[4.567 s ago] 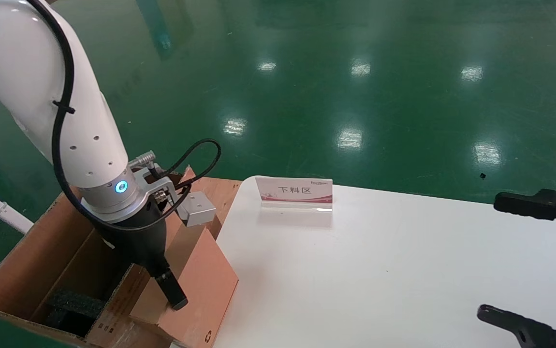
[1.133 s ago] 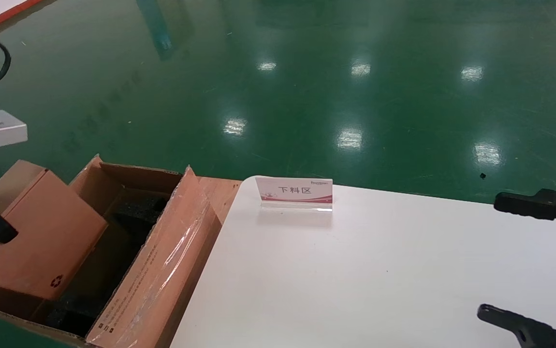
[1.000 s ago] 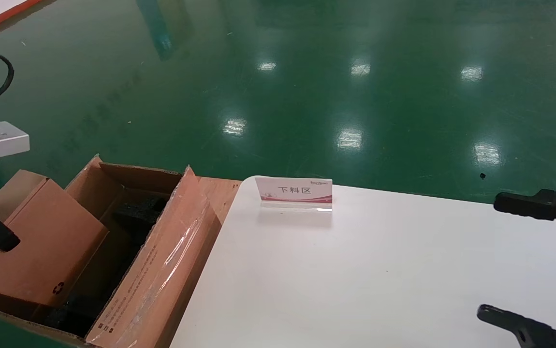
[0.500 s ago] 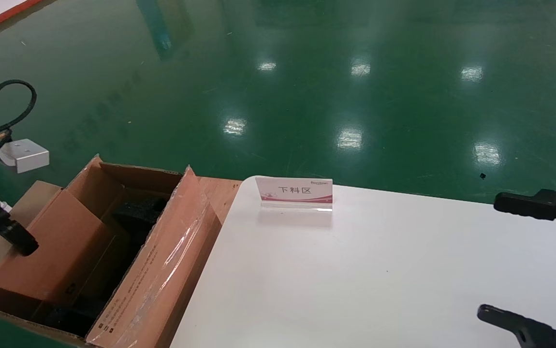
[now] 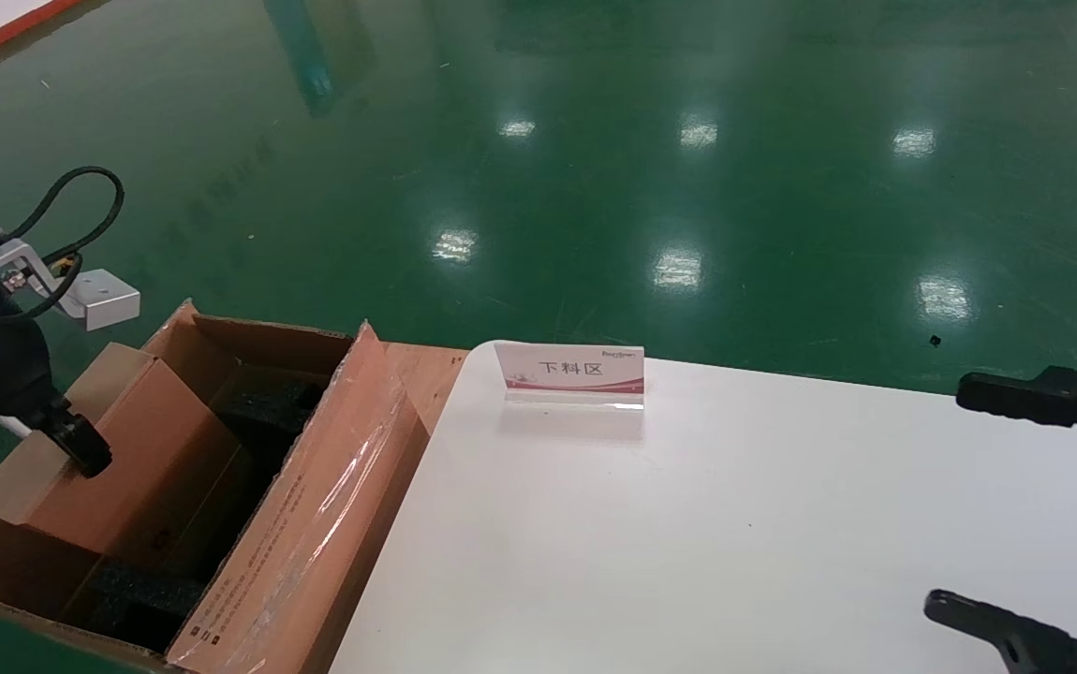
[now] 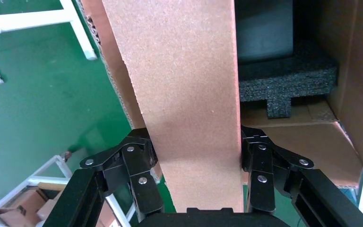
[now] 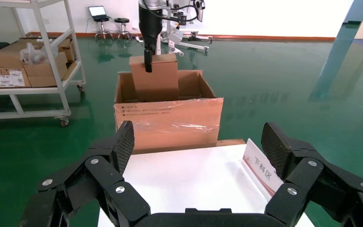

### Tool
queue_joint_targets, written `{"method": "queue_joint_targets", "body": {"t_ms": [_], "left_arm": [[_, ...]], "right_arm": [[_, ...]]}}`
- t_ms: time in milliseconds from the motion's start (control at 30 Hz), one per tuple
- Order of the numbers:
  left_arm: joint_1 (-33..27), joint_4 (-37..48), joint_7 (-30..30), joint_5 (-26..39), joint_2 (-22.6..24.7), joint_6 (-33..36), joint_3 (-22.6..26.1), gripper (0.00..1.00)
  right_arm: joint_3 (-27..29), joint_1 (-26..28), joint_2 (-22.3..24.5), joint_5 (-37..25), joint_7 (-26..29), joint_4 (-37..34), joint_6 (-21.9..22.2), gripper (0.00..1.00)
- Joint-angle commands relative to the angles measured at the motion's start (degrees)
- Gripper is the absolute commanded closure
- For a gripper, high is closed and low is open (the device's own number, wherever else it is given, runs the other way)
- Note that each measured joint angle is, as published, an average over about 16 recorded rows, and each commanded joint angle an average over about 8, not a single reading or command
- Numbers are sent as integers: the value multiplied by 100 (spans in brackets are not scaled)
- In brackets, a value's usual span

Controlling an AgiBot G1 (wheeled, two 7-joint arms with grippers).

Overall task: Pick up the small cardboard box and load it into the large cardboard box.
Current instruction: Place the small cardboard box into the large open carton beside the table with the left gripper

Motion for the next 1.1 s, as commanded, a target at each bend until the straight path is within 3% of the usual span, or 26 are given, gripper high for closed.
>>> {"method": "queue_joint_targets", "body": {"t_ms": [33,1100], "left_arm": [[100,134,68,-28,56,-8,-17,100],[1008,1002,299,-24,372,-214,7,100]], "right_arm": [[-1,0,0,0,0,0,0,0],[-11,2,5,8,-6,0,5,0]]}}
